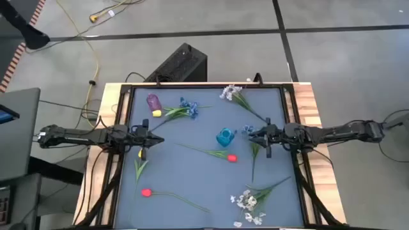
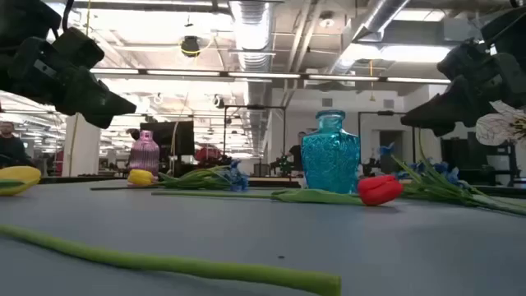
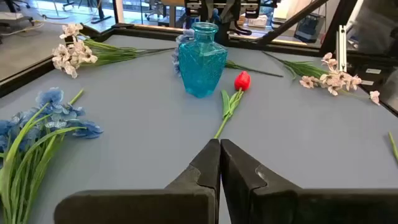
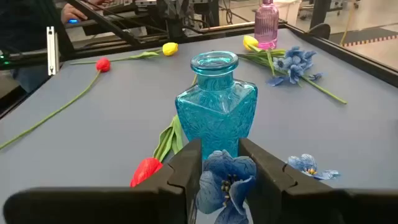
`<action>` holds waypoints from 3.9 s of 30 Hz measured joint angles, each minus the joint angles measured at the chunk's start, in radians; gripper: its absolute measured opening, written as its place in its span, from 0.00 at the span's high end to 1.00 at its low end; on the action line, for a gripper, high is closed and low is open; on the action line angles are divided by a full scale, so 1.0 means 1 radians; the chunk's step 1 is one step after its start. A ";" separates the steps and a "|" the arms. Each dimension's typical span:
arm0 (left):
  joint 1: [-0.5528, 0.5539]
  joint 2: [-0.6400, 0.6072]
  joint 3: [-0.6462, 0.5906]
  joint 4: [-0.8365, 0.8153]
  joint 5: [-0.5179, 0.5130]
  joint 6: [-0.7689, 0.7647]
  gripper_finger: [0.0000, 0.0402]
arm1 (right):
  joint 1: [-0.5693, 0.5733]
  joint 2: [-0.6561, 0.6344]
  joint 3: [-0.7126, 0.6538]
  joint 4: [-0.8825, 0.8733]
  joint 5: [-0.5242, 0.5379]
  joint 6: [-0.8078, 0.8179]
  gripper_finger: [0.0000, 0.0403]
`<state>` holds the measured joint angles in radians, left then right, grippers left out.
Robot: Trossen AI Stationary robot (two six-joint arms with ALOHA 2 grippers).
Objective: Sort flowers into vase by color
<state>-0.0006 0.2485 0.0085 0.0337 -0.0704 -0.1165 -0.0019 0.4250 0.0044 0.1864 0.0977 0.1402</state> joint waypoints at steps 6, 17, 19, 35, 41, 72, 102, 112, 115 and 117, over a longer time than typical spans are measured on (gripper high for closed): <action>0.000 0.000 0.000 0.000 0.000 0.000 1.00 | 0.000 0.000 0.000 0.000 0.000 0.000 0.67; 0.000 0.000 0.000 0.000 0.000 0.000 1.00 | 0.000 0.000 0.000 0.000 0.000 0.000 0.67; 0.000 0.000 0.000 0.000 0.000 0.000 1.00 | 0.000 0.000 0.000 0.000 0.000 0.000 0.67; 0.000 0.000 0.000 0.000 0.000 0.000 1.00 | 0.000 0.000 0.000 0.000 0.000 0.000 0.67; 0.000 0.000 0.000 0.000 0.000 0.000 1.00 | 0.000 0.000 0.000 0.000 0.000 0.000 0.67; 0.000 0.000 0.000 0.000 0.000 0.000 1.00 | 0.000 0.000 0.000 0.000 0.000 0.000 0.67; 0.000 0.000 0.000 0.024 -0.015 -0.514 1.00 | 0.000 0.000 0.000 -0.006 0.000 -0.094 0.67; 0.000 0.000 0.002 0.056 -0.067 -0.435 1.00 | -0.009 0.000 0.000 0.049 0.052 0.013 0.67; 0.000 0.001 0.026 0.051 -0.069 -0.328 1.00 | -0.029 0.000 0.002 0.100 0.119 0.174 0.67; 0.000 0.000 0.053 0.058 -0.088 -0.257 1.00 | -0.044 0.000 0.016 0.093 0.130 0.205 0.67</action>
<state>-0.0006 0.2481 0.0611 0.0912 -0.1583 -0.3735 -0.0461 0.4249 0.0202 0.2796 0.2276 0.3453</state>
